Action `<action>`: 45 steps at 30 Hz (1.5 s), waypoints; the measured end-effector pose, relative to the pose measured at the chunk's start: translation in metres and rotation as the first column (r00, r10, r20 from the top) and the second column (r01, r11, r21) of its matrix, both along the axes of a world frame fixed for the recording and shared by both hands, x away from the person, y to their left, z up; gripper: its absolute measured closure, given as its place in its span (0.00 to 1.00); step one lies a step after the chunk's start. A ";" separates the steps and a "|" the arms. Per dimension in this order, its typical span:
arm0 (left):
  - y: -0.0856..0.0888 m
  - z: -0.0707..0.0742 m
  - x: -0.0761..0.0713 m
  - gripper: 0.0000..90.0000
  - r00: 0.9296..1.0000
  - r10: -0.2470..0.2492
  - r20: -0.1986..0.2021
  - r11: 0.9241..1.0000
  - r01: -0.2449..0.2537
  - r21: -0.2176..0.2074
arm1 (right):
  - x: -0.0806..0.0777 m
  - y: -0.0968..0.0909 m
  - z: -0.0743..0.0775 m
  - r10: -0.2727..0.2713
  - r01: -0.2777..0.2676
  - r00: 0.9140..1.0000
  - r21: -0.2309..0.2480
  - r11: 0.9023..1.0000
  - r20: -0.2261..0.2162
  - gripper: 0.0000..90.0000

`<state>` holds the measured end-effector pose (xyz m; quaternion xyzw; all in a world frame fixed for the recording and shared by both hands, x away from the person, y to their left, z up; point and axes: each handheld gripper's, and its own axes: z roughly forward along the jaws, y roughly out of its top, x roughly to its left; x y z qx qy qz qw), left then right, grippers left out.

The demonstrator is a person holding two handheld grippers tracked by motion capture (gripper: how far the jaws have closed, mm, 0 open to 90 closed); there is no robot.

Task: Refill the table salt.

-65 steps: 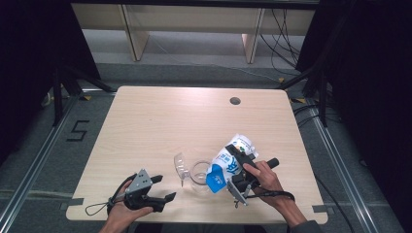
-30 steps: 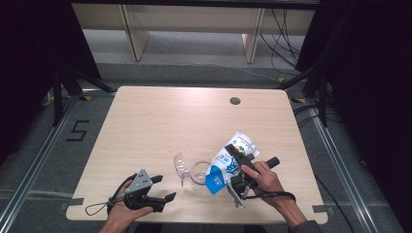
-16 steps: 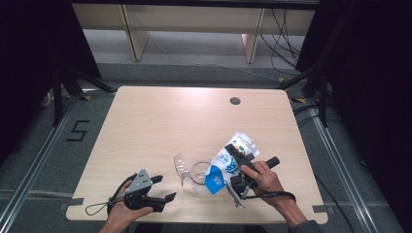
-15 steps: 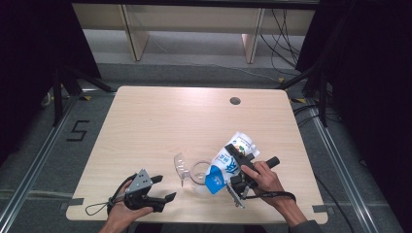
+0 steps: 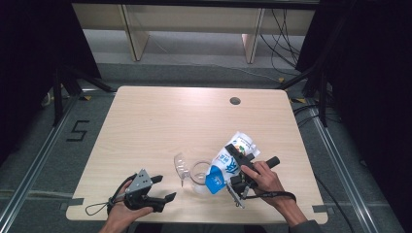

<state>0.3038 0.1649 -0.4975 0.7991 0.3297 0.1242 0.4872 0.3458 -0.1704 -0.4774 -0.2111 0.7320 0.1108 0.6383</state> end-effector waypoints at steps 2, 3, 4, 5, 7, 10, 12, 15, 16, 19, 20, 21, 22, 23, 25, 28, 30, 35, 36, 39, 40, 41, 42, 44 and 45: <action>0.000 0.000 0.000 0.23 1.000 0.000 -0.004 1.000 0.000 0.007 | 0.001 0.001 0.001 0.019 -0.019 1.000 -0.026 0.999 0.013 0.56; 0.000 0.001 0.000 0.23 1.000 -0.001 -0.004 1.000 0.001 0.008 | 0.001 0.002 0.003 0.026 -0.025 0.999 -0.040 0.999 0.028 0.56; 0.000 0.001 0.000 0.23 1.000 -0.001 -0.004 1.000 0.001 0.008 | 0.001 0.001 0.002 0.026 -0.025 0.999 -0.037 0.999 0.022 0.56; 0.000 0.000 0.000 0.23 1.000 0.000 -0.004 1.000 0.001 0.007 | 0.002 0.002 0.004 0.046 -0.043 0.998 -0.060 0.997 0.040 0.56; 0.000 0.000 0.000 0.23 1.000 0.000 -0.004 1.000 0.000 0.007 | 0.001 0.001 0.002 0.025 -0.024 0.999 -0.036 0.999 0.021 0.56; 0.000 0.000 0.000 0.23 1.000 0.000 -0.004 1.000 0.001 0.007 | 0.000 0.001 0.002 0.013 -0.012 1.000 -0.030 0.999 0.023 0.56; 0.000 0.000 0.000 0.23 1.000 -0.001 -0.004 1.000 0.001 0.008 | 0.001 0.000 0.000 0.005 -0.005 1.000 -0.023 1.000 0.014 0.56; 0.000 0.000 0.000 0.23 1.000 0.000 -0.004 1.000 0.000 0.008 | 0.000 0.000 0.001 0.005 -0.005 1.000 -0.024 1.000 0.014 0.56; 0.000 0.000 0.000 0.23 1.000 0.000 -0.004 1.000 0.000 0.007 | 0.001 0.001 0.001 0.016 -0.015 1.000 -0.036 0.999 0.021 0.56; 0.000 0.000 0.000 0.23 1.000 -0.001 -0.004 1.000 0.001 0.007 | 0.000 0.001 0.001 -0.002 0.002 1.000 -0.032 0.999 0.018 0.56; 0.000 0.000 0.000 0.23 1.000 0.000 -0.004 1.000 0.000 0.007 | 0.000 0.000 0.000 -0.004 0.005 1.000 -0.029 1.000 0.016 0.56; 0.000 0.000 0.000 0.23 1.000 0.000 -0.004 1.000 0.000 0.007 | 0.000 0.001 0.001 -0.002 0.003 1.000 -0.031 1.000 0.018 0.56; 0.000 0.000 0.000 0.23 1.000 0.000 -0.004 1.000 0.000 0.008 | 0.000 0.001 0.001 -0.002 0.002 1.000 -0.031 1.000 0.019 0.56; 0.000 0.000 0.000 0.23 1.000 0.000 -0.004 1.000 0.000 0.007 | 0.000 0.001 0.002 0.008 -0.007 1.000 -0.039 0.999 0.024 0.56; 0.000 0.000 0.000 0.23 1.000 -0.001 -0.004 1.000 0.001 0.009 | 0.001 0.002 0.003 0.019 -0.017 0.999 -0.059 0.998 0.039 0.56; 0.000 0.001 0.000 0.23 1.000 0.001 -0.004 1.000 -0.001 0.010 | 0.000 0.002 0.002 0.013 -0.011 0.999 -0.047 0.999 0.035 0.56; 0.000 0.000 0.000 0.23 1.000 -0.001 -0.004 1.000 0.001 0.008 | 0.000 0.002 0.002 0.015 -0.013 0.999 -0.051 0.999 0.037 0.57; 0.000 0.000 0.000 0.23 1.000 -0.005 -0.005 1.000 0.005 0.003 | 0.000 0.002 0.002 0.010 -0.008 0.999 -0.050 0.999 0.043 0.57; 0.000 0.000 0.000 0.23 1.000 -0.004 -0.005 1.000 0.004 0.004 | 0.000 0.002 0.003 0.009 -0.007 0.999 -0.051 0.999 0.044 0.57; 0.000 0.000 0.000 0.23 1.000 -0.005 -0.005 1.000 0.005 0.003 | 0.000 0.002 0.003 0.010 -0.007 0.999 -0.054 0.999 0.044 0.57; 0.000 0.000 0.000 0.23 1.000 -0.006 -0.005 1.000 0.006 0.004 | 0.000 0.001 0.003 0.009 -0.007 0.999 -0.053 0.999 0.046 0.57; 0.000 0.000 0.000 0.23 1.000 -0.006 -0.006 1.000 0.006 0.003 | 0.000 0.001 0.002 0.009 -0.006 0.999 -0.054 0.999 0.046 0.57; 0.000 0.000 0.000 0.23 1.000 -0.006 -0.006 1.000 0.006 0.004 | 0.000 0.001 0.002 0.009 -0.007 0.999 -0.054 0.999 0.047 0.57; 0.000 0.000 0.000 0.23 1.000 -0.006 -0.005 1.000 0.006 0.003 | 0.000 0.002 0.003 0.011 -0.008 0.999 -0.054 0.999 0.049 0.57; 0.000 0.000 0.000 0.23 1.000 -0.006 -0.006 1.000 0.006 0.003 | 0.000 0.002 0.003 0.011 -0.009 0.999 -0.054 0.999 0.049 0.57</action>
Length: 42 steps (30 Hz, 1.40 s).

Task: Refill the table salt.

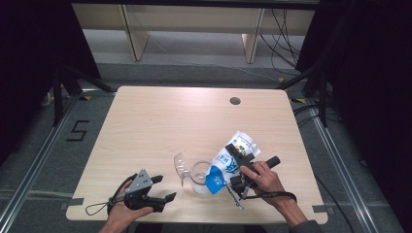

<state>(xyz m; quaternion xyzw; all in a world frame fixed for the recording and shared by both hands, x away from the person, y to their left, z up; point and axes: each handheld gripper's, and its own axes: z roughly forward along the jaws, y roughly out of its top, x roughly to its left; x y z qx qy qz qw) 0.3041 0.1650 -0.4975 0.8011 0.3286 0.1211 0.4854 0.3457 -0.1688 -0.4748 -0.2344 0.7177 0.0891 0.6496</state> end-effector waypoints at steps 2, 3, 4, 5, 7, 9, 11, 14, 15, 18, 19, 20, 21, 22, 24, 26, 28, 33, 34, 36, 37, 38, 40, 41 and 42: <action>0.000 0.000 0.000 0.23 1.000 0.000 0.000 1.000 0.000 0.000 | 0.000 0.000 0.000 0.000 0.000 1.000 -0.001 1.000 0.002 0.57; 0.000 0.000 0.000 0.23 1.000 0.000 0.000 1.000 0.000 0.000 | 0.001 0.001 0.003 0.025 -0.024 0.999 -0.032 0.999 0.028 0.57; 0.000 0.000 0.000 0.23 1.000 0.000 0.000 1.000 0.000 0.000 | 0.000 0.001 0.002 0.021 -0.021 0.999 -0.030 0.999 0.029 0.57; 0.000 0.000 0.000 0.23 1.000 0.000 0.000 1.000 0.000 0.000 | 0.000 0.001 0.002 0.016 -0.015 0.999 -0.019 1.000 0.029 0.57; 0.000 0.000 0.000 0.23 1.000 0.000 0.000 1.000 0.000 0.000 | 0.000 0.001 0.001 0.016 -0.015 0.999 -0.021 1.000 0.029 0.57; 0.000 0.000 0.000 0.23 1.000 0.001 0.000 1.000 -0.001 0.002 | 0.000 0.001 0.002 0.018 -0.017 0.999 -0.019 1.000 0.030 0.58; 0.000 0.000 0.000 0.23 1.000 -0.003 -0.003 1.000 0.003 0.002 | 0.000 0.001 0.003 0.026 -0.025 0.999 -0.032 0.999 0.030 0.58; 0.000 0.000 0.000 0.23 1.000 0.000 0.000 1.000 0.000 0.001 | 0.000 0.001 0.002 0.020 -0.019 0.999 -0.025 0.999 0.033 0.58; 0.000 0.000 0.000 0.23 1.000 0.000 0.000 1.000 0.000 0.001 | -0.001 0.001 0.002 0.017 -0.016 0.999 -0.023 1.000 0.033 0.58; 0.000 0.000 0.000 0.23 1.000 0.000 0.000 1.000 0.000 0.001 | -0.001 0.000 -0.001 -0.001 0.001 1.000 0.006 1.000 0.009 0.58; 0.000 0.000 0.000 0.23 1.000 0.000 0.000 1.000 0.000 0.000 | -0.001 0.000 -0.001 -0.001 0.001 1.000 0.005 1.000 0.009 0.58; 0.000 0.000 0.000 0.23 1.000 -0.001 0.000 1.000 0.001 0.001 | -0.001 0.000 -0.001 -0.002 0.002 1.000 0.005 1.000 0.009 0.58; 0.000 0.000 0.000 0.23 1.000 0.000 0.000 1.000 0.000 0.000 | 0.000 0.001 0.001 0.019 -0.018 0.999 -0.016 1.000 0.033 0.58; 0.000 0.000 0.000 0.23 1.000 0.000 0.000 1.000 0.000 0.000 | 0.000 0.001 0.001 0.021 -0.020 0.999 -0.022 1.000 0.036 0.58; 0.000 0.000 0.000 0.23 1.000 0.000 0.000 1.000 0.000 0.000 | 0.000 0.001 0.001 0.021 -0.020 0.999 -0.022 1.000 0.036 0.58; 0.000 0.000 0.000 0.23 1.000 -0.004 0.002 1.000 0.004 0.002 | -0.001 0.000 -0.002 -0.003 0.003 1.000 -0.003 1.000 0.013 0.58; 0.000 0.000 0.000 0.23 1.000 -0.001 0.000 1.000 0.001 0.002 | -0.001 0.000 -0.001 -0.005 0.005 1.000 -0.001 1.000 0.012 0.58; 0.000 0.000 0.000 0.23 1.000 -0.001 0.000 1.000 0.001 0.001 | 0.000 0.001 0.001 0.018 -0.016 0.999 -0.029 0.999 0.042 0.58; 0.000 0.000 0.000 0.23 1.000 -0.001 0.000 1.000 0.001 0.001 | 0.000 0.001 0.001 0.014 -0.013 0.999 -0.029 0.999 0.044 0.58; 0.000 0.000 0.000 0.23 1.000 -0.001 0.000 1.000 0.001 0.001 | 0.000 0.001 0.002 0.015 -0.014 0.999 -0.030 0.999 0.045 0.59; 0.000 0.000 0.000 0.23 1.000 -0.001 0.000 1.000 0.001 0.001 | 0.000 0.001 0.002 0.014 -0.013 0.999 -0.030 0.999 0.046 0.59; 0.000 0.000 0.000 0.23 1.000 -0.002 0.001 1.000 0.002 0.003 | 0.000 0.001 0.002 0.013 -0.012 0.999 -0.033 0.999 0.048 0.59; 0.000 0.000 0.000 0.23 1.000 -0.003 0.001 1.000 0.003 0.003 | -0.001 0.001 0.002 0.012 -0.010 0.999 -0.034 0.999 0.049 0.59; 0.000 0.000 0.000 0.23 1.000 -0.005 0.001 1.000 0.005 0.003 | -0.001 0.001 0.002 0.012 -0.010 0.999 -0.033 0.999 0.049 0.59; 0.000 0.000 0.000 0.23 1.000 -0.007 0.002 1.000 0.007 0.004 | -0.001 0.001 0.002 0.013 -0.011 0.999 -0.033 0.999 0.048 0.59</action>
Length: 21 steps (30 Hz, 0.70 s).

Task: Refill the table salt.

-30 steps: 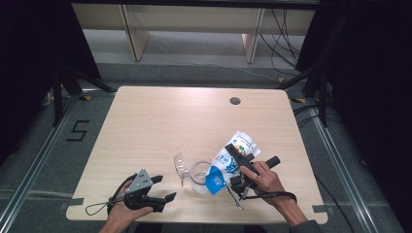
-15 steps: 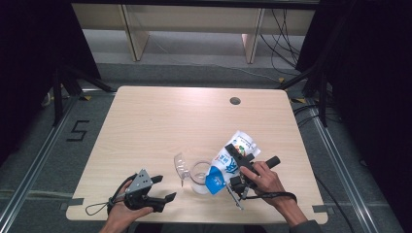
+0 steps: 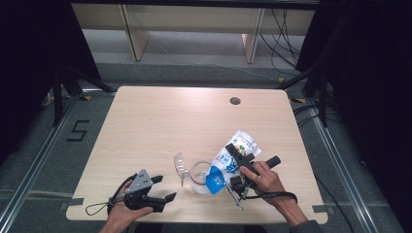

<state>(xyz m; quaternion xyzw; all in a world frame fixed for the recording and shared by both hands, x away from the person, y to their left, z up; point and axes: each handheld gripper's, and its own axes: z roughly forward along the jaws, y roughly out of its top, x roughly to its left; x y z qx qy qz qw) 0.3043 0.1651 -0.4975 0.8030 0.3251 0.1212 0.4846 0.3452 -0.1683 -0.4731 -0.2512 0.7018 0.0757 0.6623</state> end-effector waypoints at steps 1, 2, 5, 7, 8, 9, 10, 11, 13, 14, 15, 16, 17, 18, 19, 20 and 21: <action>0.000 0.000 0.000 0.23 1.000 0.001 0.000 1.000 -0.001 0.000 | 0.000 0.000 0.000 0.000 0.000 1.000 -0.001 1.000 0.001 0.59; 0.000 0.000 0.000 0.23 1.000 0.003 -0.002 1.000 -0.003 -0.001 | 0.000 0.000 0.000 -0.001 0.001 1.000 -0.001 1.000 0.002 0.59; 0.000 0.000 0.000 0.23 1.000 0.002 0.000 1.000 -0.002 -0.002 | 0.000 0.000 0.000 -0.001 0.001 1.000 -0.002 1.000 0.003 0.59; 0.000 0.000 0.000 0.23 1.000 0.001 0.000 1.000 -0.001 -0.002 | 0.000 0.000 0.000 -0.001 0.001 1.000 -0.001 1.000 0.003 0.59; 0.000 0.000 0.000 0.23 1.000 0.005 -0.003 1.000 -0.005 -0.002 | 0.000 0.000 0.000 -0.001 0.001 1.000 -0.002 1.000 0.004 0.59; 0.000 0.000 0.000 0.23 1.000 0.005 -0.002 1.000 -0.005 -0.002 | 0.000 0.000 0.000 -0.001 0.001 1.000 -0.002 1.000 0.004 0.59; 0.000 0.000 0.000 0.23 1.000 0.002 -0.001 1.000 -0.002 -0.001 | 0.000 0.000 0.000 0.000 0.000 1.000 -0.001 1.000 0.006 0.60; 0.000 0.000 0.000 0.23 1.000 0.005 -0.002 1.000 -0.005 -0.002 | 0.000 0.000 0.000 0.000 0.000 1.000 -0.001 1.000 0.006 0.60; 0.000 0.000 0.000 0.23 1.000 0.006 -0.002 1.000 -0.006 -0.003 | 0.000 -0.001 -0.001 -0.008 0.008 1.000 0.007 1.000 -0.013 0.60; 0.000 0.000 0.000 0.23 1.000 0.005 -0.002 1.000 -0.005 -0.002 | 0.000 -0.001 0.000 -0.010 0.010 1.000 0.009 1.000 -0.013 0.60; 0.000 0.000 0.000 0.23 1.000 0.001 0.000 1.000 -0.001 -0.001 | 0.000 -0.001 0.000 -0.010 0.010 1.000 0.008 1.000 -0.012 0.60; 0.000 0.000 0.000 0.23 1.000 0.002 -0.001 1.000 -0.002 -0.002 | 0.000 -0.001 0.000 -0.011 0.012 1.000 0.007 1.000 -0.011 0.60; 0.000 0.000 0.000 0.23 1.000 0.004 -0.003 1.000 -0.004 -0.001 | 0.000 -0.001 0.000 -0.012 0.012 1.000 0.006 1.000 -0.010 0.60; 0.000 0.000 0.000 0.23 1.000 0.000 -0.001 1.000 0.000 0.000 | 0.001 0.000 0.002 0.012 -0.011 1.000 -0.024 1.000 0.015 0.60; 0.000 0.000 0.000 0.23 1.000 0.000 -0.001 1.000 0.000 0.000 | 0.001 0.000 0.002 0.010 -0.010 1.000 -0.026 1.000 0.016 0.60; 0.000 0.000 0.000 0.23 1.000 0.001 -0.001 1.000 -0.001 -0.001 | 0.001 0.000 0.002 0.010 -0.010 1.000 -0.026 1.000 0.015 0.60; 0.000 0.000 0.000 0.23 1.000 0.001 -0.001 1.000 -0.001 -0.001 | 0.000 0.000 0.001 -0.003 0.003 1.000 -0.006 1.000 0.013 0.60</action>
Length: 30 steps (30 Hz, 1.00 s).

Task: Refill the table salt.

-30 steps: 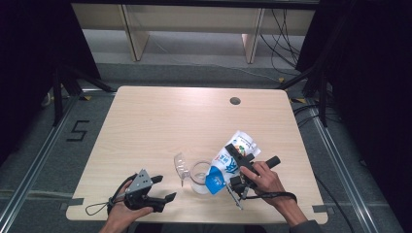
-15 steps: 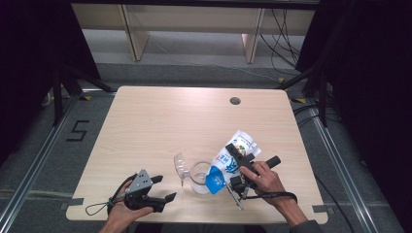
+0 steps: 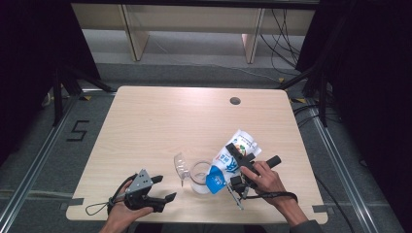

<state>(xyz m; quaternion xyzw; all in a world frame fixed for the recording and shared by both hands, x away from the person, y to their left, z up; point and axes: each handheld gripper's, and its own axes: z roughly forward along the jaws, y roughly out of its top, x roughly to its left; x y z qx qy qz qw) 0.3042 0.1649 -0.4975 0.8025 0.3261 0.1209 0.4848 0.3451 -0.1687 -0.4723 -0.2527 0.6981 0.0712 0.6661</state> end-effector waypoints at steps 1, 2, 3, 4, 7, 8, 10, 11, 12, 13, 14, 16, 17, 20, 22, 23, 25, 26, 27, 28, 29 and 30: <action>0.000 0.000 0.000 0.23 1.000 -0.001 0.001 1.000 0.001 0.000 | 0.000 0.000 0.000 0.001 -0.001 1.000 -0.003 1.000 0.000 0.60; 0.000 0.000 0.000 0.23 1.000 0.000 0.001 1.000 0.000 0.001 | 0.000 0.000 0.000 0.000 0.000 1.000 -0.001 1.000 -0.001 0.61; 0.000 0.000 0.000 0.23 1.000 -0.001 0.001 1.000 0.001 0.001 | 0.000 0.000 0.000 -0.002 0.002 1.000 -0.003 1.000 0.000 0.61; 0.000 0.000 0.000 0.23 1.000 -0.002 0.001 1.000 0.002 0.001 | 0.001 0.000 -0.001 0.010 -0.010 1.000 0.008 1.000 0.010 0.61; 0.000 0.000 0.000 0.23 1.000 0.002 -0.002 1.000 -0.002 0.000 | 0.001 0.001 0.001 0.011 -0.011 1.000 -0.028 1.000 0.004 0.61; 0.000 0.000 0.000 0.23 1.000 0.003 -0.002 1.000 -0.003 -0.001 | 0.001 0.001 0.001 0.011 -0.011 1.000 -0.028 1.000 0.003 0.61; 0.000 0.000 0.000 0.23 1.000 0.002 -0.001 1.000 -0.002 0.000 | 0.001 0.000 -0.001 0.008 -0.008 1.000 0.011 1.000 0.009 0.61; 0.000 0.000 0.000 0.23 1.000 0.000 0.000 1.000 0.000 0.000 | 0.001 0.000 -0.001 0.010 -0.010 1.000 0.008 1.000 0.010 0.62; 0.000 0.000 0.000 0.23 1.000 0.002 -0.001 1.000 -0.002 0.000 | 0.001 0.000 -0.001 0.009 -0.009 1.000 0.009 1.000 0.011 0.62; 0.000 0.000 0.000 0.23 1.000 0.002 -0.002 1.000 -0.002 0.000 | 0.001 0.000 -0.001 0.009 -0.009 1.000 0.007 1.000 0.011 0.62; 0.000 0.000 0.000 0.23 1.000 0.002 -0.002 1.000 -0.002 0.000 | 0.001 0.000 -0.001 0.009 -0.009 1.000 0.009 1.000 0.011 0.62; 0.000 0.000 0.000 0.23 1.000 0.004 -0.002 1.000 -0.004 -0.001 | 0.001 0.001 0.001 0.024 -0.024 1.000 -0.015 1.000 0.016 0.62; 0.000 0.000 0.000 0.23 1.000 0.000 0.000 1.000 0.000 -0.001 | 0.001 0.001 0.001 0.024 -0.023 1.000 -0.014 1.000 0.016 0.62; 0.000 0.000 0.000 0.23 1.000 -0.001 0.000 1.000 0.001 0.000 | 0.001 0.000 0.000 0.017 -0.017 1.000 -0.005 1.000 0.017 0.62; 0.000 0.000 0.000 0.23 1.000 0.000 -0.001 1.000 0.000 0.000 | 0.001 0.000 0.000 0.014 -0.014 1.000 -0.004 1.000 0.018 0.62; 0.000 0.000 0.000 0.23 1.000 0.003 -0.001 1.000 -0.003 0.000 | 0.000 0.000 0.000 -0.005 0.005 1.000 -0.001 1.000 0.010 0.62; 0.000 0.000 0.000 0.23 1.000 0.003 -0.001 1.000 -0.003 0.000 | -0.001 -0.001 0.002 -0.017 0.017 1.000 -0.017 1.000 0.021 0.63; 0.000 0.000 0.000 0.23 1.000 0.002 -0.001 1.000 -0.002 0.000 | -0.001 -0.001 0.002 -0.020 0.020 1.000 -0.016 1.000 0.019 0.63; 0.000 0.000 0.000 0.23 1.000 0.000 0.000 1.000 0.000 0.000 | 0.000 0.000 0.003 -0.005 0.006 1.000 -0.035 0.999 0.022 0.63; 0.000 0.000 0.000 0.23 1.000 0.002 0.000 1.000 -0.002 0.000 | -0.001 -0.001 0.000 -0.030 0.030 1.000 -0.004 1.000 -0.001 0.63; 0.000 0.000 0.000 0.24 1.000 0.002 -0.001 1.000 -0.002 0.001 | -0.001 -0.001 0.000 -0.033 0.033 0.999 -0.002 0.999 0.000 0.63; 0.000 0.000 0.000 0.23 1.000 0.002 -0.002 1.000 -0.002 0.001 | 0.000 -0.001 -0.001 -0.010 0.010 1.000 0.007 1.000 0.010 0.63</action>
